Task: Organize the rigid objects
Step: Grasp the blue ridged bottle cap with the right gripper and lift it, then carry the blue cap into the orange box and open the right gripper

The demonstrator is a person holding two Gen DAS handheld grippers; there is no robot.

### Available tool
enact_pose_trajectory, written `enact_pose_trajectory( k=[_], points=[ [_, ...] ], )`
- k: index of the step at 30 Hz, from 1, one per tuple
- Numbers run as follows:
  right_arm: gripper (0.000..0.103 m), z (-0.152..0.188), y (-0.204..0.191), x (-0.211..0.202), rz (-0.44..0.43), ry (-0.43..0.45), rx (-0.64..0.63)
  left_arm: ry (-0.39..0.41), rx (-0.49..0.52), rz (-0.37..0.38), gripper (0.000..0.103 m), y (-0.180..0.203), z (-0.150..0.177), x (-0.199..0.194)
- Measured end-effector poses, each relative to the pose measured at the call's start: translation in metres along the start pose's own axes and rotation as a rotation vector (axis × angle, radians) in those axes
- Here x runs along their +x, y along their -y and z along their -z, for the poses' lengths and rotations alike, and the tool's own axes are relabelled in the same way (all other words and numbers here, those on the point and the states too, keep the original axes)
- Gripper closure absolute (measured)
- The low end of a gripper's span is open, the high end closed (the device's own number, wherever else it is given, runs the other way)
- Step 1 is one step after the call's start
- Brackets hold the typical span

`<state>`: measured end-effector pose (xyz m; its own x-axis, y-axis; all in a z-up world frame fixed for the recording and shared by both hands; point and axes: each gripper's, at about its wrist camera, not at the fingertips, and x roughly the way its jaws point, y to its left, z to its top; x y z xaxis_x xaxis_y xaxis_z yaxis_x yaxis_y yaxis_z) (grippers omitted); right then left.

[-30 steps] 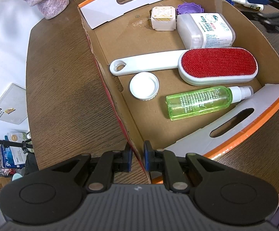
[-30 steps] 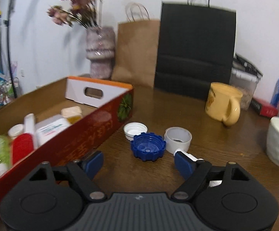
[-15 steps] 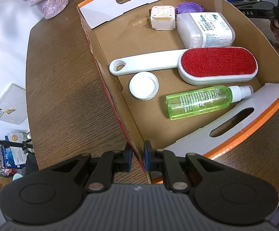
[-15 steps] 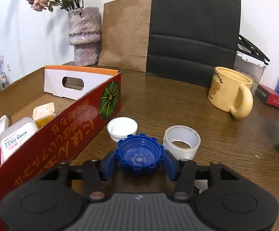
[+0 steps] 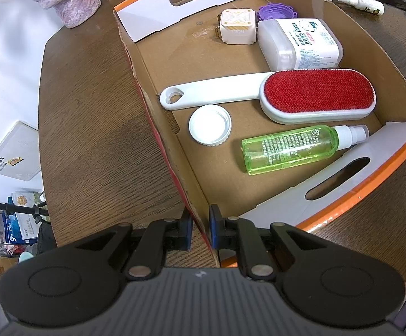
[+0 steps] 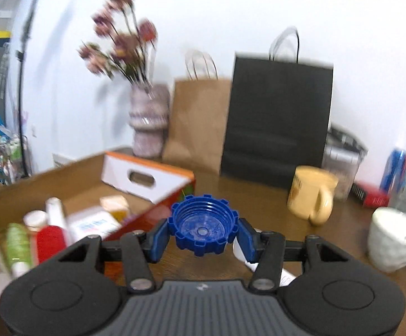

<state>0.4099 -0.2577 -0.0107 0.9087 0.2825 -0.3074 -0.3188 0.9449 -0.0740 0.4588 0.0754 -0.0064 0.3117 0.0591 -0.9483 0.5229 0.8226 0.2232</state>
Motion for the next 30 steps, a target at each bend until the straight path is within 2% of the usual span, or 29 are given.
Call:
enact_pose_trajectory(
  k=[4, 8, 16, 22, 26, 30],
  points=[
    [0.051, 0.002, -0.007, -0.054, -0.061, 0.090, -0.048, 0.003, -0.001, 0.001, 0.091, 0.000, 0.000, 0.000],
    [0.051, 0.006, -0.010, -0.087, -0.035, 0.120, -0.065, 0.003, 0.002, 0.001, 0.091, -0.001, 0.000, -0.001],
    [0.051, 0.004, -0.008, -0.096, -0.037, 0.118, -0.049, 0.006, 0.000, -0.001, 0.091, 0.000, 0.001, -0.001],
    [0.051, -0.019, -0.011, -0.064, -0.188, 0.079, -0.096, 0.006, 0.004, 0.003, 0.091, 0.000, 0.000, -0.001],
    [0.051, -0.057, -0.019, -0.016, -0.326, 0.021, -0.141, 0.010, 0.002, 0.008, 0.091, -0.002, 0.001, -0.001],
    [0.051, -0.093, -0.038, 0.049, -0.445, -0.097, -0.169, 0.004, 0.004, 0.009, 0.091, -0.002, 0.000, 0.000]
  ],
)
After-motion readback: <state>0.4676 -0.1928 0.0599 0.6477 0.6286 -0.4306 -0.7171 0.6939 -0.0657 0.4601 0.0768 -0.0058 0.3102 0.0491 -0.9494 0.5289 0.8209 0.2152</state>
